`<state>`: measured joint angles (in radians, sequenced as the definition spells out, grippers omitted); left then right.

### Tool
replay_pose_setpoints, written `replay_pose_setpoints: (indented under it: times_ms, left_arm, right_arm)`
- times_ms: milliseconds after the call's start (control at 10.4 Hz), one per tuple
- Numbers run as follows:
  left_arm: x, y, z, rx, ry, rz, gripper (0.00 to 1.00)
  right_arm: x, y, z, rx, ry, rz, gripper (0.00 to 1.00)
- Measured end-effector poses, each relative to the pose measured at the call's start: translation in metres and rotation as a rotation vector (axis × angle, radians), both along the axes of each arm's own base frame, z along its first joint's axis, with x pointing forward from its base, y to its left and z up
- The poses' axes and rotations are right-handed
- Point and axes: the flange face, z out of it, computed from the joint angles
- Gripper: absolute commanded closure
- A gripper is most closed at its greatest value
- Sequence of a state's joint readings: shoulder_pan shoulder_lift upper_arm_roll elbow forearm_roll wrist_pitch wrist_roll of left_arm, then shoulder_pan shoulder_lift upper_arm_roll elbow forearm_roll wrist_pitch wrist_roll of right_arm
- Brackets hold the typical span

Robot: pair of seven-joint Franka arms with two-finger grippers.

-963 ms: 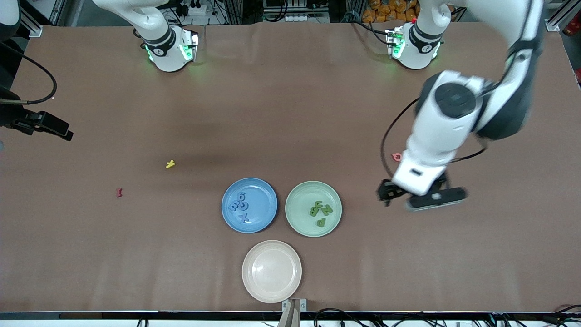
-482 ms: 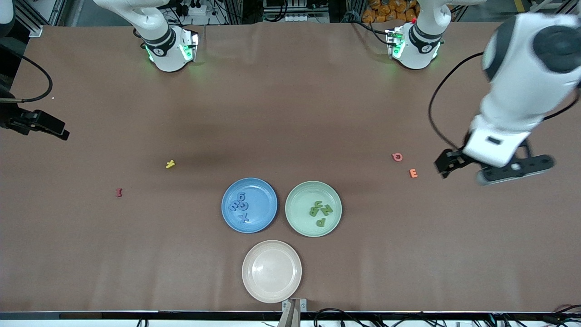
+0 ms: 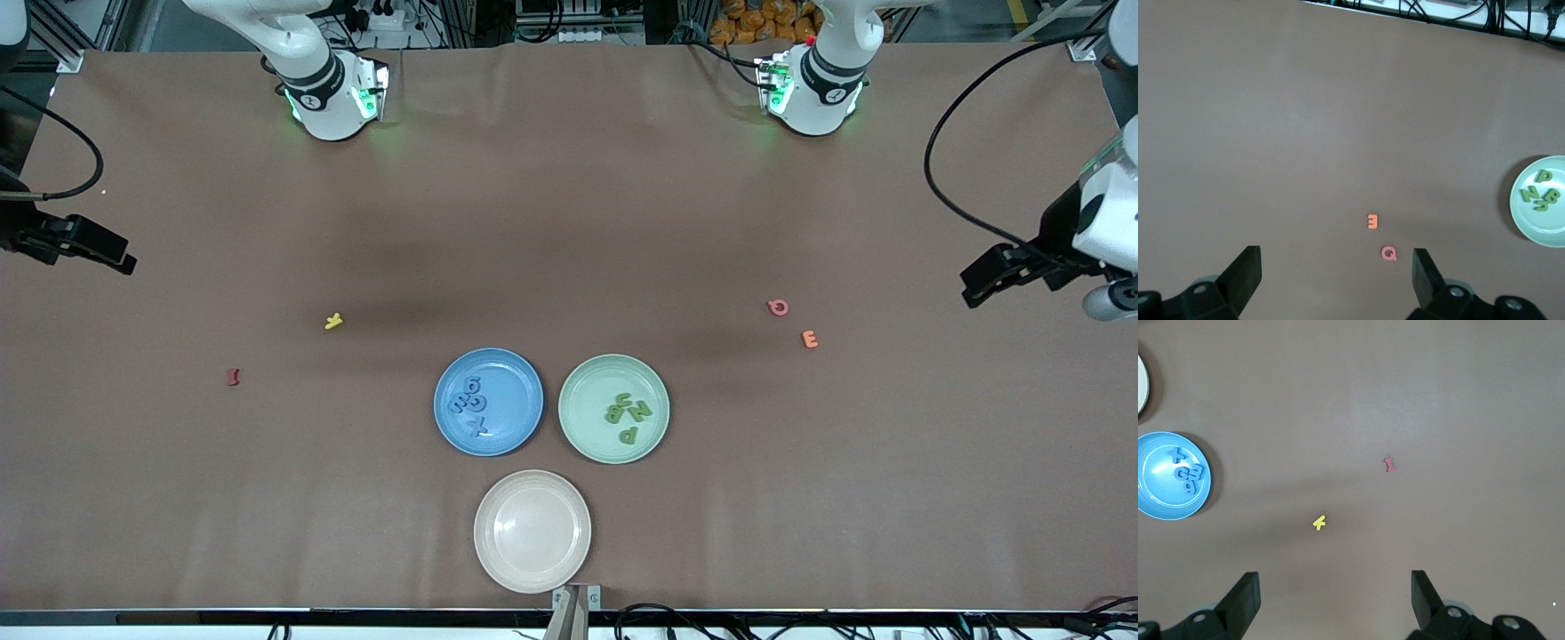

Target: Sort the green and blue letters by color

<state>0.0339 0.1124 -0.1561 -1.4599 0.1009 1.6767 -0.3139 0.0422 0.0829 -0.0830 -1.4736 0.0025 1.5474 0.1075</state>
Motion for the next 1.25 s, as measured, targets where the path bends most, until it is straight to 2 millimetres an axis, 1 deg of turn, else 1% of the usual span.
replay_pose_setpoints:
  times_ms: [96, 289, 578, 674, 867, 963, 1060, 1156, 1252]
  left_arm:
    - [-0.005, 0.002, 0.002, -0.002, 0.022, 0.002, 0.0]
    - [-0.009, 0.003, -0.001, -0.036, 0.064, -0.017, 0.0]
    - [-0.008, 0.02, -0.004, -0.089, 0.078, -0.016, 0.0]
    - [-0.007, 0.021, -0.008, -0.09, 0.085, -0.021, 0.0]
    - [-0.001, 0.016, -0.026, -0.104, 0.118, -0.03, 0.0]
    - [0.001, 0.005, -0.038, -0.103, 0.141, -0.047, 0.0]
    - [-0.001, -0.006, -0.043, -0.092, 0.152, -0.065, 0.0]
    - [-0.006, -0.011, -0.039, -0.085, 0.148, -0.073, 0.0]
    - [-0.014, -0.009, -0.03, -0.082, 0.137, -0.071, 0.0]
  right_arm:
    - [0.0, -0.001, 0.0, 0.0, -0.002, -0.001, 0.0]
    - [0.001, -0.003, 0.0, 0.0, -0.004, -0.005, 0.0]
    - [0.002, -0.004, -0.002, 0.0, -0.002, -0.006, 0.0]
    - [0.002, -0.004, -0.002, -0.001, -0.002, -0.007, 0.0]
    - [0.002, -0.004, -0.002, -0.001, -0.003, -0.006, 0.0]
    - [0.002, -0.004, -0.002, -0.001, -0.003, -0.007, 0.0]
    - [0.002, -0.004, -0.002, -0.001, -0.003, -0.007, 0.0]
    - [0.002, -0.004, -0.003, -0.001, -0.003, -0.007, 0.0]
    - [0.002, -0.004, -0.003, -0.001, -0.003, -0.007, 0.0]
